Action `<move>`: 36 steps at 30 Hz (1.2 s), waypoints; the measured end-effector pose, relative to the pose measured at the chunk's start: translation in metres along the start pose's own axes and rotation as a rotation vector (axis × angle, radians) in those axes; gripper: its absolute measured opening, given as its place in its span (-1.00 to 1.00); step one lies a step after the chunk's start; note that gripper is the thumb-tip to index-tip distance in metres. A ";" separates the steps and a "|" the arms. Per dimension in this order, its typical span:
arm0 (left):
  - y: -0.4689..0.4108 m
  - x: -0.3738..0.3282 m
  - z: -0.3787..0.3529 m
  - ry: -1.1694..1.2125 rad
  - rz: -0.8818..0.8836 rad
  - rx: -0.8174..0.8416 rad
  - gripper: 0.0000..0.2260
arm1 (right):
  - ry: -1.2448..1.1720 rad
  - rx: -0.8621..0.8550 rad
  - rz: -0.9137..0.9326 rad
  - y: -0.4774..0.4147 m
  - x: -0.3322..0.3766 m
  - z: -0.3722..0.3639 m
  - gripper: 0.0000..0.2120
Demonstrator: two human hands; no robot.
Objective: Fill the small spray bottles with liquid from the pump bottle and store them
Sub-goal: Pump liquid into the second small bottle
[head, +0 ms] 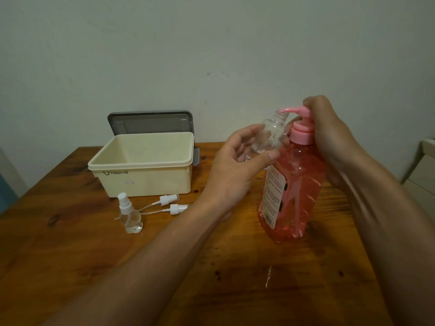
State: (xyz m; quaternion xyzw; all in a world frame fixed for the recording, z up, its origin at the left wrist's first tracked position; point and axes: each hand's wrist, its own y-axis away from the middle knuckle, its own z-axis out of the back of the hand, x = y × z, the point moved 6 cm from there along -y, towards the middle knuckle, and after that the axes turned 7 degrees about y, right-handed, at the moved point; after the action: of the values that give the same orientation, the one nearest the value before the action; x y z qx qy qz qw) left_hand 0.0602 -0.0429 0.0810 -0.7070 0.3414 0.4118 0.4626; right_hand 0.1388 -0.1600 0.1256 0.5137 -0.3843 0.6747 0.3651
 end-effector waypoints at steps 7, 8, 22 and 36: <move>0.001 -0.005 -0.003 0.003 -0.011 0.014 -0.55 | -0.003 -0.018 0.034 0.003 0.005 0.000 -0.46; 0.001 -0.005 -0.004 0.003 -0.009 0.014 -0.55 | -0.002 -0.009 0.027 0.002 0.004 0.000 -0.42; -0.002 -0.006 -0.001 0.011 -0.016 0.003 -0.55 | -0.012 -0.012 0.029 0.003 0.005 -0.002 -0.43; 0.000 -0.005 -0.002 0.019 -0.015 0.005 -0.57 | -0.026 0.010 0.009 0.003 0.005 -0.002 -0.47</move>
State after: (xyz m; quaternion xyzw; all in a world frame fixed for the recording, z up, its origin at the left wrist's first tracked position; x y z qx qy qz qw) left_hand 0.0587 -0.0440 0.0860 -0.7125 0.3413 0.4006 0.4641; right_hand 0.1343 -0.1593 0.1293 0.5226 -0.3878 0.6715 0.3545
